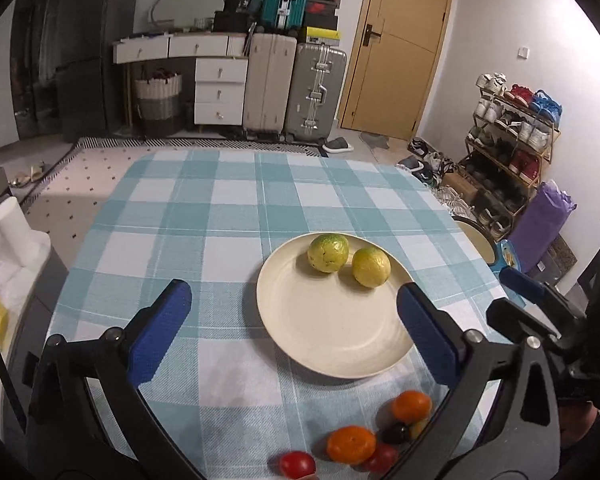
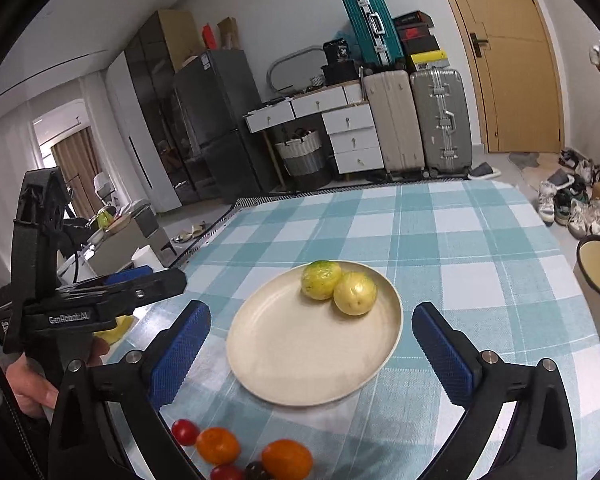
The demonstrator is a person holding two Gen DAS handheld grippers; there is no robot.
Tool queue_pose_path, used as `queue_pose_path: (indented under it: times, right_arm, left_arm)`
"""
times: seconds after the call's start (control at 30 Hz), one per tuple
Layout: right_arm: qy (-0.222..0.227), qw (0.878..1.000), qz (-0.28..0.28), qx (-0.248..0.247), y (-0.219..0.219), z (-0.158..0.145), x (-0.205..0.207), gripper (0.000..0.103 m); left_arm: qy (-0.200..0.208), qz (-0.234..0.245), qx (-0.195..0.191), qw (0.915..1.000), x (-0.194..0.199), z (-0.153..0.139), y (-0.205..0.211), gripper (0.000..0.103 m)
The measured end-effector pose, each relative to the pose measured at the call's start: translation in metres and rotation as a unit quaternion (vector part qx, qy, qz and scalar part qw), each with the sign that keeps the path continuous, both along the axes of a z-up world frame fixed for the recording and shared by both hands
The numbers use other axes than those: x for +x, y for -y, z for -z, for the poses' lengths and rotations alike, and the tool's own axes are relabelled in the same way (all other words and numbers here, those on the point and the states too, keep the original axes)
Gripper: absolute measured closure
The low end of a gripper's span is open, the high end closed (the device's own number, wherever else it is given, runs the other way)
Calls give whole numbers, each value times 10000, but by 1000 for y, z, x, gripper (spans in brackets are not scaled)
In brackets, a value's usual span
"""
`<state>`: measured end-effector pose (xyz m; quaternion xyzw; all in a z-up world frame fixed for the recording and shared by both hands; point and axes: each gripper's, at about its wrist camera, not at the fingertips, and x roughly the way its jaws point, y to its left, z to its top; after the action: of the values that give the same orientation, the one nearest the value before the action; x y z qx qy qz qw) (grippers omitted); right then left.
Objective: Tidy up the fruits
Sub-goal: 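Open both tools and withdraw from the plate, then grasp the red tomato with the left tool while the right tool grasps an orange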
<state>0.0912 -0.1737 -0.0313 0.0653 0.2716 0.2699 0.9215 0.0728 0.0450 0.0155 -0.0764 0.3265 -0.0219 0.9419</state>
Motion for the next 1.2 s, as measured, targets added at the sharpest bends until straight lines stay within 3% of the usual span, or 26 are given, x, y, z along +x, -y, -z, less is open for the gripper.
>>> queue_pose_path:
  times: [0.53, 0.7, 1.2]
  right_arm:
    - [246, 9994, -57, -221, 6, -4, -71, 0]
    - [-232, 9992, -300, -148, 6, 12, -79, 0]
    - [-462, 9981, -263, -309, 6, 42, -103, 0]
  left_arm:
    - [150, -121, 161, 9997, -85, 1, -8, 0]
    - [-127, -68, 162, 9998, -100, 21, -10, 0]
    - [-785, 150, 327, 9963, -96, 92, -2, 0]
